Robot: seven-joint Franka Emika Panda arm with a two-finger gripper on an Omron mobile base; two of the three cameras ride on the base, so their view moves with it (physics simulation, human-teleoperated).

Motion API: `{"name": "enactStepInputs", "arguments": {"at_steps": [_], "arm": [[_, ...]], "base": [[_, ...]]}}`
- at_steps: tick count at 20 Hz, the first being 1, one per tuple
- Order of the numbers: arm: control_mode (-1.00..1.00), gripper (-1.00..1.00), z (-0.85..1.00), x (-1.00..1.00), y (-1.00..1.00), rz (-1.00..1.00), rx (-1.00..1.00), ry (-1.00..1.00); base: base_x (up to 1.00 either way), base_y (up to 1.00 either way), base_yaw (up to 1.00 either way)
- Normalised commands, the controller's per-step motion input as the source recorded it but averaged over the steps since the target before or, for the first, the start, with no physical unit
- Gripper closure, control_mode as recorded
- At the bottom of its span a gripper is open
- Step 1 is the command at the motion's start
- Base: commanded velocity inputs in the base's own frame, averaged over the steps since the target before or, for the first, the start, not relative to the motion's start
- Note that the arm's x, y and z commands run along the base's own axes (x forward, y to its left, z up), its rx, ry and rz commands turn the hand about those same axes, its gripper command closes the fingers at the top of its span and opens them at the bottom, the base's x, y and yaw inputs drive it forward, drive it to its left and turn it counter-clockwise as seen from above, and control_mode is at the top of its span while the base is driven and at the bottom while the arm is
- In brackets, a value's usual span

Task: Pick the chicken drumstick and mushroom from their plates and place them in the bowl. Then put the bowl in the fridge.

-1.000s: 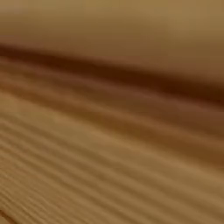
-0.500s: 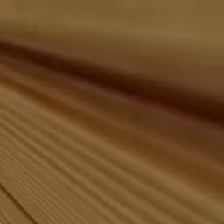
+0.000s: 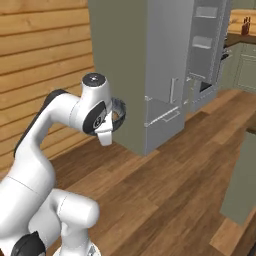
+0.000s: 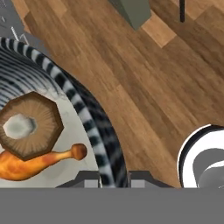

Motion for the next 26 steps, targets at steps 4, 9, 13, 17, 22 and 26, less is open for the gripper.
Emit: {"name": "enactStepInputs", "arguments": {"at_steps": [4, 9, 13, 17, 22, 26], "arm": [[1.0, 1.0, 0.0, 0.0, 0.0, 0.0, 0.0, 0.0], [1.0, 1.0, 0.0, 0.0, 0.0, 0.0, 0.0, 0.0], [1.0, 1.0, 0.0, 0.0, 0.0, 0.0, 0.0, 0.0], [1.0, 1.0, 0.0, 0.0, 0.0, 0.0, 0.0, 0.0], [1.0, 1.0, 0.0, 0.0, 0.0, 0.0, 0.0, 0.0], [1.0, 1.0, 0.0, 0.0, 0.0, 0.0, 0.0, 0.0]], "base": [[1.0, 0.0, -0.02], [0.93, 0.0, -0.11], [0.73, -0.01, -0.12], [0.93, 0.0, -0.16], [0.94, 0.03, -0.36], [0.56, 0.43, -0.6]]}}
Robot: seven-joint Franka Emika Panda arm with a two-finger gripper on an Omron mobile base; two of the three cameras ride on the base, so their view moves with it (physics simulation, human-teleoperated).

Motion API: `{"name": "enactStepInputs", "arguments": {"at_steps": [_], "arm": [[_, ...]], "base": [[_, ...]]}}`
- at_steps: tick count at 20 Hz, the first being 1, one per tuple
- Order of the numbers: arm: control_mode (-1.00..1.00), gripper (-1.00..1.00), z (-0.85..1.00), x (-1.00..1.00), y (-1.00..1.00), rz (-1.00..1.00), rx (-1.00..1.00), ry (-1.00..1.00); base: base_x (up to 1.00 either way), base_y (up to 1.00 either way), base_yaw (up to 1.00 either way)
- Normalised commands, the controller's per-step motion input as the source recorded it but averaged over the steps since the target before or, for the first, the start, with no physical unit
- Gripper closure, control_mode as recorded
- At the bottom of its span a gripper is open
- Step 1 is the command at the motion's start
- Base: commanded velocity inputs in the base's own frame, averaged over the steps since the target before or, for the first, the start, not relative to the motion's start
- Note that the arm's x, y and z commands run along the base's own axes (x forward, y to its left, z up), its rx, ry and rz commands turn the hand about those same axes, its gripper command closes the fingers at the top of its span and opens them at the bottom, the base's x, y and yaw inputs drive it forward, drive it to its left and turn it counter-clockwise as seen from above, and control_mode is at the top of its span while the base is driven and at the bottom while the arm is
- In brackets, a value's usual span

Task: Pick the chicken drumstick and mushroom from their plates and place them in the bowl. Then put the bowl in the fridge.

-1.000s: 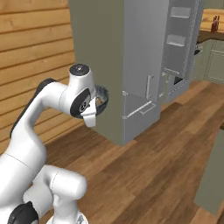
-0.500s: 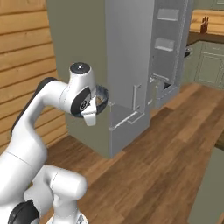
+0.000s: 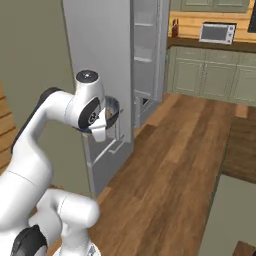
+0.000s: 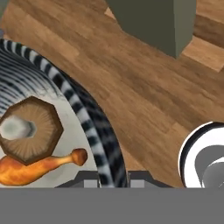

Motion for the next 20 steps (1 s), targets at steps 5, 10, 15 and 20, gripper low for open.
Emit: {"name": "enactStepInputs", "arguments": {"at_steps": [5, 10, 15, 20], "arm": [[1.0, 1.0, 0.0, 0.0, 0.0, 0.0, 0.0, 0.0], [1.0, 1.0, 0.0, 0.0, 0.0, 0.0, 0.0, 0.0], [1.0, 1.0, 0.0, 0.0, 0.0, 0.0, 0.0, 0.0], [1.0, 1.0, 0.0, 0.0, 0.0, 0.0, 0.0, 0.0]], "base": [[0.24, 0.05, -0.58], [0.61, -0.67, -0.43], [1.0, 0.08, -0.22], [0.99, 0.41, 0.01]]}}
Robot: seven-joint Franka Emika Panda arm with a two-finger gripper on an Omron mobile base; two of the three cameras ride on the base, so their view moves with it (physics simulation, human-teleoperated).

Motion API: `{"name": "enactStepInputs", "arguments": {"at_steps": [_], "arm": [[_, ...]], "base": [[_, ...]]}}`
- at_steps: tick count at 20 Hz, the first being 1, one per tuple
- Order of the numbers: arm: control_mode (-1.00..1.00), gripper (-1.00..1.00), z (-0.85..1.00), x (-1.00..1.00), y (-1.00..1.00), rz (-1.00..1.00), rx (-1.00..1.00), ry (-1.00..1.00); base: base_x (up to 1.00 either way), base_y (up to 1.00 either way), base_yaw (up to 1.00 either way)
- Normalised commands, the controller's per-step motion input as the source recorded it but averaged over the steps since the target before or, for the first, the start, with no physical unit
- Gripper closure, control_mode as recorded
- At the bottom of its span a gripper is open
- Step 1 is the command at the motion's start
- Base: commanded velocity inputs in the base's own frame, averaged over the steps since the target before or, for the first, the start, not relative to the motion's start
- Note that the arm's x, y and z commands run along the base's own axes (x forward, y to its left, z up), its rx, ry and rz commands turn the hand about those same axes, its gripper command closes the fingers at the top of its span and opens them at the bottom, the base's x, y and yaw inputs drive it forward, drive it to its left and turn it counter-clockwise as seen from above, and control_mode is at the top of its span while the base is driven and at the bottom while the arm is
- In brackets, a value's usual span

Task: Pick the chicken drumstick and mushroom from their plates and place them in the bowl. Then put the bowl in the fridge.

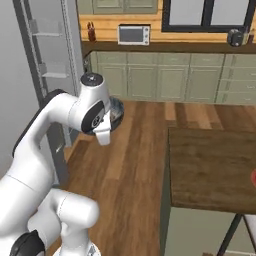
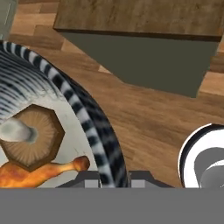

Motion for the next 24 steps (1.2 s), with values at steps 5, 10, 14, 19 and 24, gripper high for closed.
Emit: {"name": "enactStepInputs", "arguments": {"at_steps": [5, 10, 14, 19, 24], "arm": [[1.0, 1.0, 0.0, 0.0, 0.0, 0.0, 0.0, 0.0], [1.0, 1.0, 0.0, 0.0, 0.0, 0.0, 0.0, 0.0], [1.0, 1.0, 0.0, 0.0, 0.0, 0.0, 0.0, 0.0], [1.0, 1.0, 0.0, 0.0, 0.0, 0.0, 0.0, 0.0], [1.0, 1.0, 0.0, 0.0, 0.0, 0.0, 0.0, 0.0]], "base": [[0.59, -0.09, 0.4], [0.16, 0.01, 0.62], [0.31, -0.09, 0.59], [0.85, -0.27, 0.39], [0.66, -0.26, 0.29]]}}
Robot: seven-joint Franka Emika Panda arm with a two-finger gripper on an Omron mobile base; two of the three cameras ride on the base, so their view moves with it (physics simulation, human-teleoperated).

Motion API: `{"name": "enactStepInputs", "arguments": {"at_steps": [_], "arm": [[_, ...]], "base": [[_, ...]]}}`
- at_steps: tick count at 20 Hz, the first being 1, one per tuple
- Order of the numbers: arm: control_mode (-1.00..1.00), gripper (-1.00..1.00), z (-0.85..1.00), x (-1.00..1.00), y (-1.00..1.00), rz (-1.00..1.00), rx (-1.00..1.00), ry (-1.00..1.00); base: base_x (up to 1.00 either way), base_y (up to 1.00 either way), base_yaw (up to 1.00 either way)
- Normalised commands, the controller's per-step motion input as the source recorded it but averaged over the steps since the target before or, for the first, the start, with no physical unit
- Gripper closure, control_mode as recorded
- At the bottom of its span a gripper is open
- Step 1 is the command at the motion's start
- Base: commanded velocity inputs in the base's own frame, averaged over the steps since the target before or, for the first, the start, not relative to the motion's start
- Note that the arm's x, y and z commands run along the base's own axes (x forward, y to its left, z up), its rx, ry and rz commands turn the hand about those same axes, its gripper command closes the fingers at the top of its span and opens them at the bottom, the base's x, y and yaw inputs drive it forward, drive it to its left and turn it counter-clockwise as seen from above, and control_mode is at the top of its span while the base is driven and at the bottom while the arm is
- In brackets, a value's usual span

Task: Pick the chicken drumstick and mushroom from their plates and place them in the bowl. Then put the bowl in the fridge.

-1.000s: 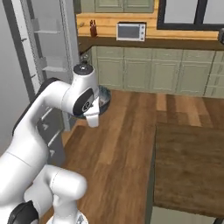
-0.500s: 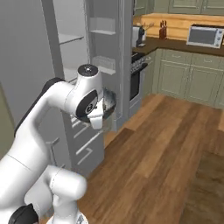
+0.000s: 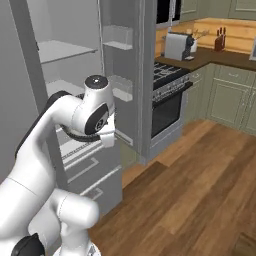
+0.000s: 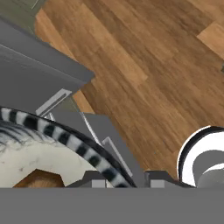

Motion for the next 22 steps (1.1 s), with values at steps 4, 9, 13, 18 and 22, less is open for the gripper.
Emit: {"name": "enactStepInputs", "arguments": {"at_steps": [4, 9, 13, 18, 22], "arm": [[1.0, 1.0, 0.0, 0.0, 0.0, 0.0, 0.0, 0.0], [1.0, 1.0, 0.0, 0.0, 0.0, 0.0, 0.0, 0.0], [1.0, 1.0, 0.0, 0.0, 0.0, 0.0, 0.0, 0.0], [1.0, 1.0, 0.0, 0.0, 0.0, 0.0, 0.0, 0.0], [1.0, 1.0, 0.0, 0.0, 0.0, 0.0, 0.0, 0.0]], "base": [[0.63, -0.2, 0.3], [0.5, -0.25, 0.35], [0.21, -0.04, 0.4], [-0.03, -0.37, 0.36], [0.14, -0.25, 0.1]]}}
